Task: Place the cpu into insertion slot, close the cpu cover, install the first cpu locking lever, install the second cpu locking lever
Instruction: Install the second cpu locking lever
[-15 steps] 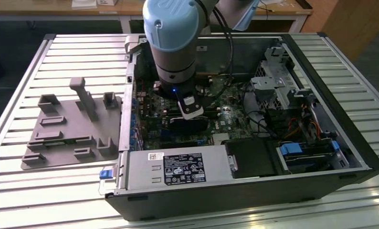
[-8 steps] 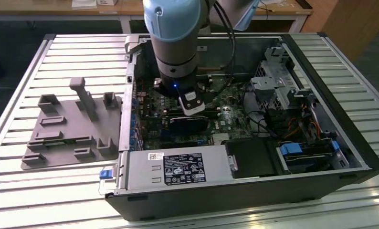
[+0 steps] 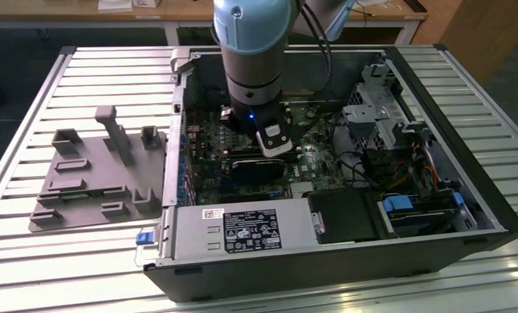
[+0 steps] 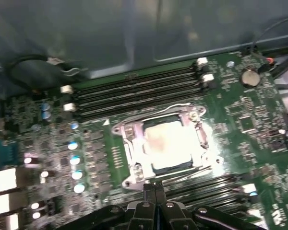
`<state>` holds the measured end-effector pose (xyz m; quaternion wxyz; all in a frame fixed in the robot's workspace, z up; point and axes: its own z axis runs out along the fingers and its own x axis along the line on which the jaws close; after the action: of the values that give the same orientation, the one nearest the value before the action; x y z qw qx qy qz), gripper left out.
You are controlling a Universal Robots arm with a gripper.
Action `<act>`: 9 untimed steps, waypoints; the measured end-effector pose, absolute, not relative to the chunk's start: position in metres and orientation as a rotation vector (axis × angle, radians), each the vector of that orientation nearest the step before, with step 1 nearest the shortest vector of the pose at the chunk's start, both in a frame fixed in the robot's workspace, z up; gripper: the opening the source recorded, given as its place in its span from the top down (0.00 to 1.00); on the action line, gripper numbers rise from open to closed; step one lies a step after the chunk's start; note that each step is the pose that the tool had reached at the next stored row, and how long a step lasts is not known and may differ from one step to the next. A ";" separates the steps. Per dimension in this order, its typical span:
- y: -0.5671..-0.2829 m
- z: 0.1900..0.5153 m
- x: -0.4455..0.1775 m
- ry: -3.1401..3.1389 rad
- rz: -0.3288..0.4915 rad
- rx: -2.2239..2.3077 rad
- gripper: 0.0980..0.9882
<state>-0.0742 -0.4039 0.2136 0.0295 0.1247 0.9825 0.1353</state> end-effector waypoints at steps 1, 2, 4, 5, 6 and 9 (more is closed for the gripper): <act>-0.404 0.214 -0.071 3.030 0.417 0.385 1.00; -0.404 0.214 -0.067 3.030 0.417 0.385 1.00; -0.404 0.214 -0.061 3.030 0.417 0.386 1.00; -0.404 0.214 -0.057 3.030 0.417 0.386 1.00; -0.404 0.214 -0.054 3.030 0.417 0.386 1.00; -0.400 0.214 -0.050 3.030 0.411 0.386 1.00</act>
<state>-0.0496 -0.4005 0.2136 0.0298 0.1251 0.9827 0.1333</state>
